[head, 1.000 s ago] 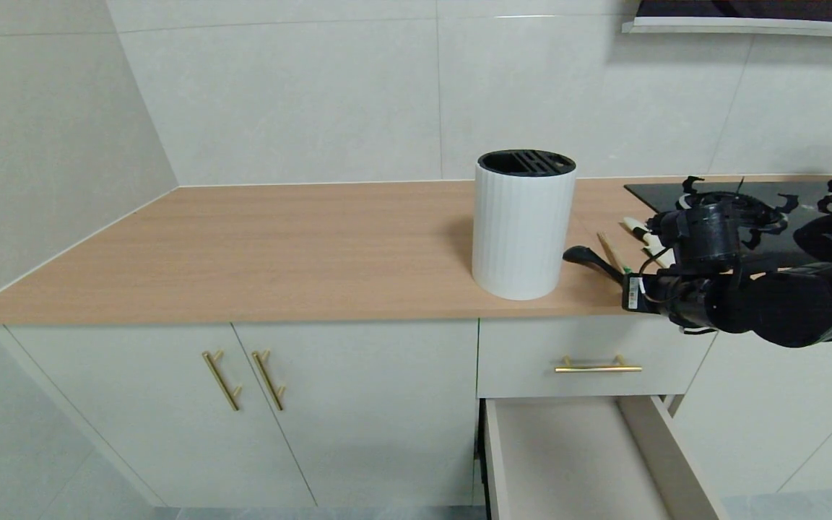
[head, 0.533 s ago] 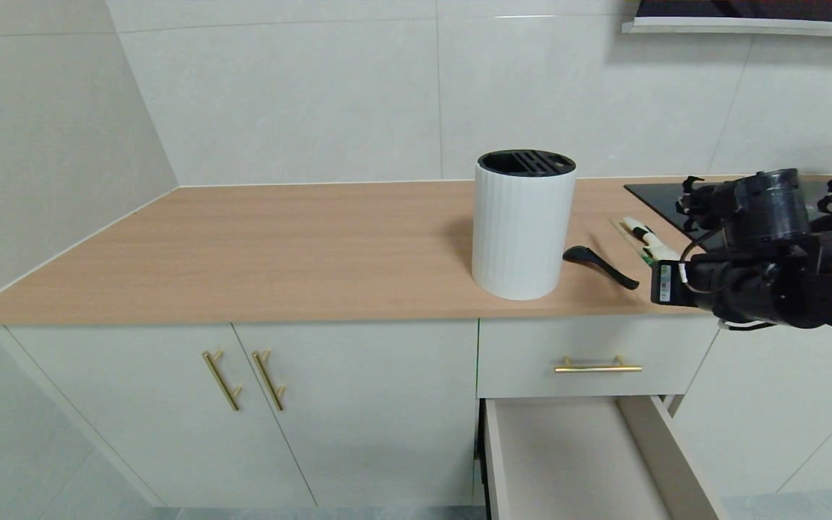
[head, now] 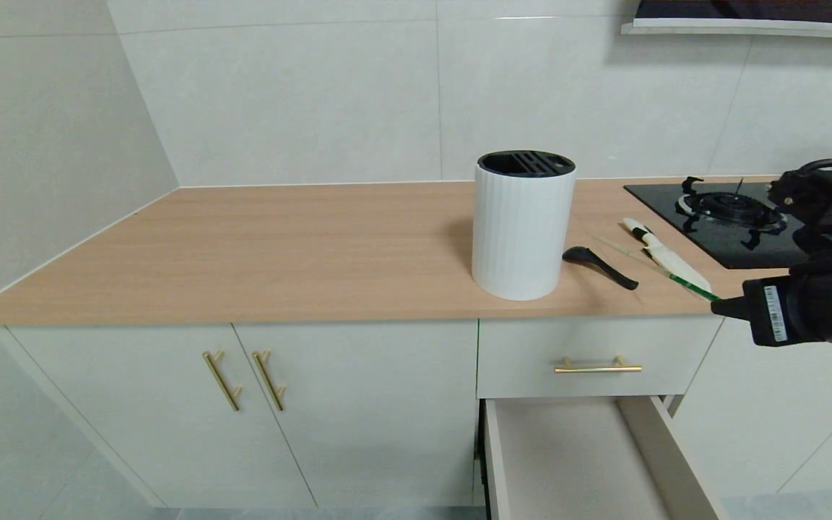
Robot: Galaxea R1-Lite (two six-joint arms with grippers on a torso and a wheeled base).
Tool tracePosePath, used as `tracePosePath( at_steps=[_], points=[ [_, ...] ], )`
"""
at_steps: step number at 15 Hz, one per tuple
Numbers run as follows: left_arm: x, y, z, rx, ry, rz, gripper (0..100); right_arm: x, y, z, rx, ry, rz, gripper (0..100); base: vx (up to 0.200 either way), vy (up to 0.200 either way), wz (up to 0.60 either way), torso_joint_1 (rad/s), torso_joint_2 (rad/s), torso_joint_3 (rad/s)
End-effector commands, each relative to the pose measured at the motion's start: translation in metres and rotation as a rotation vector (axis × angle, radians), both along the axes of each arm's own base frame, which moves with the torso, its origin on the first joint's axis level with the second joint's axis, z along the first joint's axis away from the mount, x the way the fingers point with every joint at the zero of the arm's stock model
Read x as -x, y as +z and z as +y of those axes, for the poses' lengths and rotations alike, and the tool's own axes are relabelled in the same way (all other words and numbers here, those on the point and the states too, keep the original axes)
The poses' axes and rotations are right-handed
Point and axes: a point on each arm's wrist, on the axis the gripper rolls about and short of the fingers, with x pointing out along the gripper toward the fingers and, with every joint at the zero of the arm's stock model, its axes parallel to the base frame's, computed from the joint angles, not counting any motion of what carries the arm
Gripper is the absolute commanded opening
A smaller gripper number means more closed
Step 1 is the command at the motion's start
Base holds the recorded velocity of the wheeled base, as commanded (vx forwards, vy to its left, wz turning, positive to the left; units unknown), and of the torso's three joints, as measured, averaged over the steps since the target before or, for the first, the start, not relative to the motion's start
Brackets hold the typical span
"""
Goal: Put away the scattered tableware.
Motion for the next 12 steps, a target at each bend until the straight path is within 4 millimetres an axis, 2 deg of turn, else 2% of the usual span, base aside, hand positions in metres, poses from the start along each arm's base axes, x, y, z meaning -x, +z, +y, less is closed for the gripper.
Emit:
tracePosePath(
  at_steps=[1, 4, 6, 12],
  points=[
    [0.000, 0.000, 0.000, 0.000, -0.001, 0.001, 100, 0.031, 0.015, -0.011, -0.001, 0.056, -0.030, 0, 0.000, 0.000, 0.00, 0.000, 0.00, 0.000],
    [0.000, 0.000, 0.000, 0.000, 0.000, 0.001, 100, 0.061, 0.020, -0.017, -0.003, 0.195, -0.008, 0, 0.000, 0.000, 0.00, 0.000, 0.00, 0.000],
    [0.000, 0.000, 0.000, 0.000, 0.000, 0.001, 100, 0.071, 0.017, -0.015, 0.022, 0.270, 0.014, 0, 0.000, 0.000, 0.00, 0.000, 0.00, 0.000],
    [0.000, 0.000, 0.000, -0.002, 0.000, 0.001, 100, 0.079, 0.005, -0.001, 0.049, 0.389, 0.061, 0, 0.000, 0.000, 0.00, 0.000, 0.00, 0.000]
  ],
)
